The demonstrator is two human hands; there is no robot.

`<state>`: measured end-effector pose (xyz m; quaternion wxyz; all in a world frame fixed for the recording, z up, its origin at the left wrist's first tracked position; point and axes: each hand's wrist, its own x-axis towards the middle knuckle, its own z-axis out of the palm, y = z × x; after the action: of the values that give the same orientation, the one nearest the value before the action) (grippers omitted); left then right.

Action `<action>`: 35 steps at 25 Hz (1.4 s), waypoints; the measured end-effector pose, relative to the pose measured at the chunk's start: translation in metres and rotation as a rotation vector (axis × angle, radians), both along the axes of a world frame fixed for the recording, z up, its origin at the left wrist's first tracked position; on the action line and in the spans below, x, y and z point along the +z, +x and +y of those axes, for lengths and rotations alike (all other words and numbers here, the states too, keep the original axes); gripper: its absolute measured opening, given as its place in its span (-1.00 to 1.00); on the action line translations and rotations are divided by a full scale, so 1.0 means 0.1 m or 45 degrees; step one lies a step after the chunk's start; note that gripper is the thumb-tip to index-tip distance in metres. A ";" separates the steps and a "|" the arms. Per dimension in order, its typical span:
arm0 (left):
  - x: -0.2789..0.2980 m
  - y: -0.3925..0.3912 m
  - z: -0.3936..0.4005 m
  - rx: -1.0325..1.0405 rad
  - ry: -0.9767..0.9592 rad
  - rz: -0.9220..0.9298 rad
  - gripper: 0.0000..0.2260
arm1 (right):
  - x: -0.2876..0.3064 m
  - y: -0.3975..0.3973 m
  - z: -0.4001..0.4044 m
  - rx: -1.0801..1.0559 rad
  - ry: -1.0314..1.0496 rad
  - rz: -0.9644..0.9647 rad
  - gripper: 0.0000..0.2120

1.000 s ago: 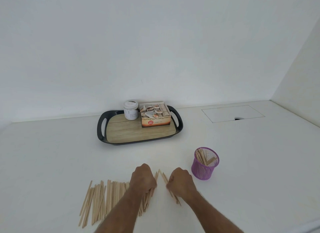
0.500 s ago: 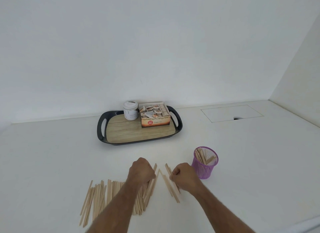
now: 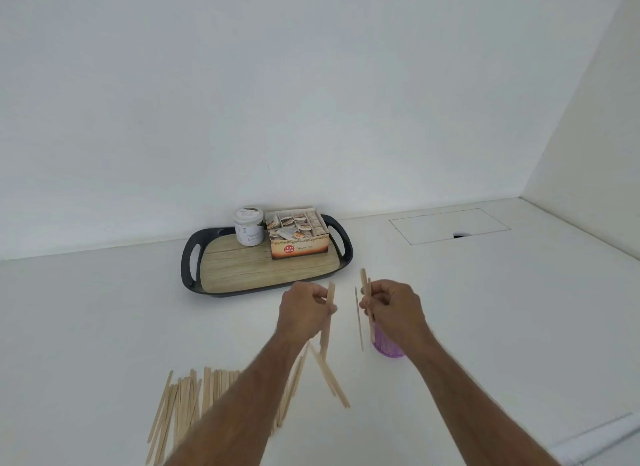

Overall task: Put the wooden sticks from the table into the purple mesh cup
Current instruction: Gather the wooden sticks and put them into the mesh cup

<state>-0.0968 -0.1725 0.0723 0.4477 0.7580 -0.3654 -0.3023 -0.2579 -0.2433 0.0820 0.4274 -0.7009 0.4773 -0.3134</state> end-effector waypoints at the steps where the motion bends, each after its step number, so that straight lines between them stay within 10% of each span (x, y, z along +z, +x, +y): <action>1: 0.04 -0.06 -0.04 -0.001 -0.066 0.005 -0.85 | 0.05 -0.05 -0.04 -0.033 -0.020 -0.018 -0.79; 25: 0.01 -0.70 -0.56 -0.036 -0.231 0.164 -0.76 | -0.15 -0.43 -0.46 -0.144 -0.238 0.348 -0.80; 35: -0.08 -0.14 -0.27 -0.021 -0.026 -0.032 -0.87 | -0.16 -0.07 -0.05 -0.094 -0.995 0.289 -0.87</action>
<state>-0.1109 -0.1996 0.0645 0.4484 0.7540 -0.3803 -0.2928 -0.2646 -0.2484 0.0658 0.0621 -0.8230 0.3914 -0.4070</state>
